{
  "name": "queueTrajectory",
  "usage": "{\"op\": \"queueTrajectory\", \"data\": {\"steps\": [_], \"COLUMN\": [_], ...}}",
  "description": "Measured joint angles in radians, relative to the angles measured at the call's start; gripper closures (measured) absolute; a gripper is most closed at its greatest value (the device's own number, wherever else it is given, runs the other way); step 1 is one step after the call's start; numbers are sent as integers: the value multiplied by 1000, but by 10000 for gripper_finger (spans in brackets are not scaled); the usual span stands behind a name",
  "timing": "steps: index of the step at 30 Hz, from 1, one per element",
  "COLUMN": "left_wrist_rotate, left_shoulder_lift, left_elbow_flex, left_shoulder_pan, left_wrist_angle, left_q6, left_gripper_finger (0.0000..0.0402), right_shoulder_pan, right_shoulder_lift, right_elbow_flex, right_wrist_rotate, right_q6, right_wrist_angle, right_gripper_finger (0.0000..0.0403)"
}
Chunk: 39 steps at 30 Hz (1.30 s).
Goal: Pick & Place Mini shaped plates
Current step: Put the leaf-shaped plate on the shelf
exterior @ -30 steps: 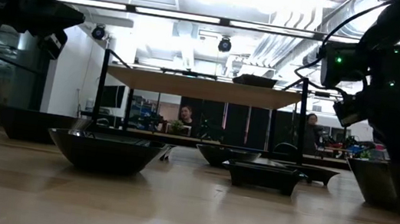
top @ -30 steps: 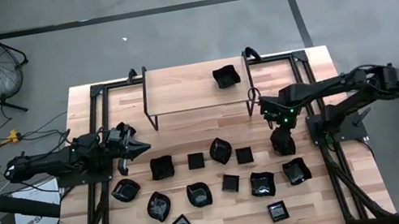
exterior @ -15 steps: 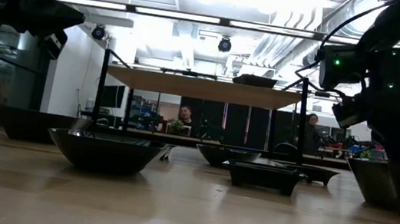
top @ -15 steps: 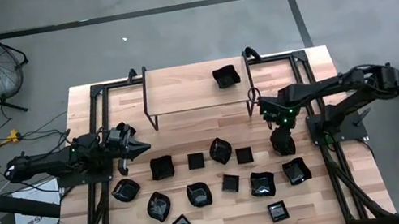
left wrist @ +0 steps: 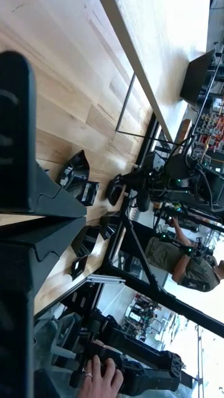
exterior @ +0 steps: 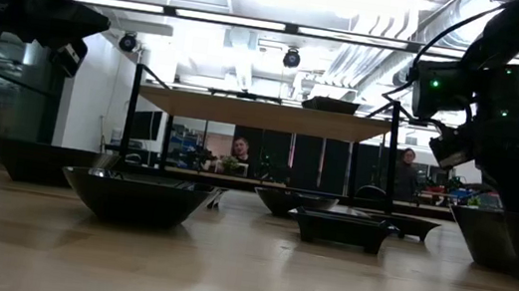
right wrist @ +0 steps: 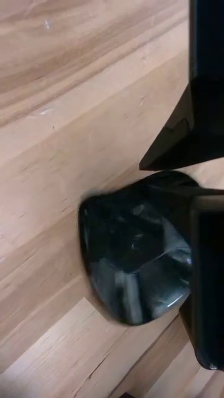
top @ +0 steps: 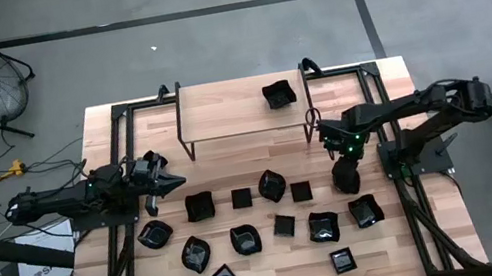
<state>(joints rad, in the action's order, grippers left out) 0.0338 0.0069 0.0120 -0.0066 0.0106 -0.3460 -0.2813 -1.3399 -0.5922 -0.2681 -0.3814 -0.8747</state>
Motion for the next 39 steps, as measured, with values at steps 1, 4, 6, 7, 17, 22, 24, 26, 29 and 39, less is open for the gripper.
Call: {"op": "queueTrajectory", "data": {"steps": [1, 4, 6, 7, 17, 22, 24, 26, 29, 39], "left_wrist_rotate": [0, 0, 0, 0, 0, 0, 0, 0, 0, 0], "left_shoulder_lift": [0, 0, 0, 0, 0, 0, 0, 0, 0, 0], "left_elbow_flex": [0, 0, 0, 0, 0, 0, 0, 0, 0, 0], "left_shoulder_pan": [0, 0, 0, 0, 0, 0, 0, 0, 0, 0], "left_wrist_angle": [0, 0, 0, 0, 0, 0, 0, 0, 0, 0], "left_q6": [0, 0, 0, 0, 0, 0, 0, 0, 0, 0], "left_gripper_finger": [400, 400, 400, 400, 400, 400, 400, 400, 400, 400], "right_shoulder_pan": [0, 0, 0, 0, 0, 0, 0, 0, 0, 0], "right_shoulder_lift": [0, 1, 1, 1, 132, 231, 275, 324, 402, 590], "right_elbow_flex": [0, 0, 0, 0, 0, 0, 0, 0, 0, -45], "right_wrist_rotate": [-1, -16, -31, -34, -48, -56, -62, -75, -88, -129], "right_q6": [-1, -4, -9, -18, -108, -161, -169, -183, -203, -223], "right_wrist_angle": [-2, -4, -5, -6, -49, -76, -85, -91, -104, -149], "right_gripper_finger": [374, 396, 398, 397, 401, 402, 402, 402, 402, 403]}}
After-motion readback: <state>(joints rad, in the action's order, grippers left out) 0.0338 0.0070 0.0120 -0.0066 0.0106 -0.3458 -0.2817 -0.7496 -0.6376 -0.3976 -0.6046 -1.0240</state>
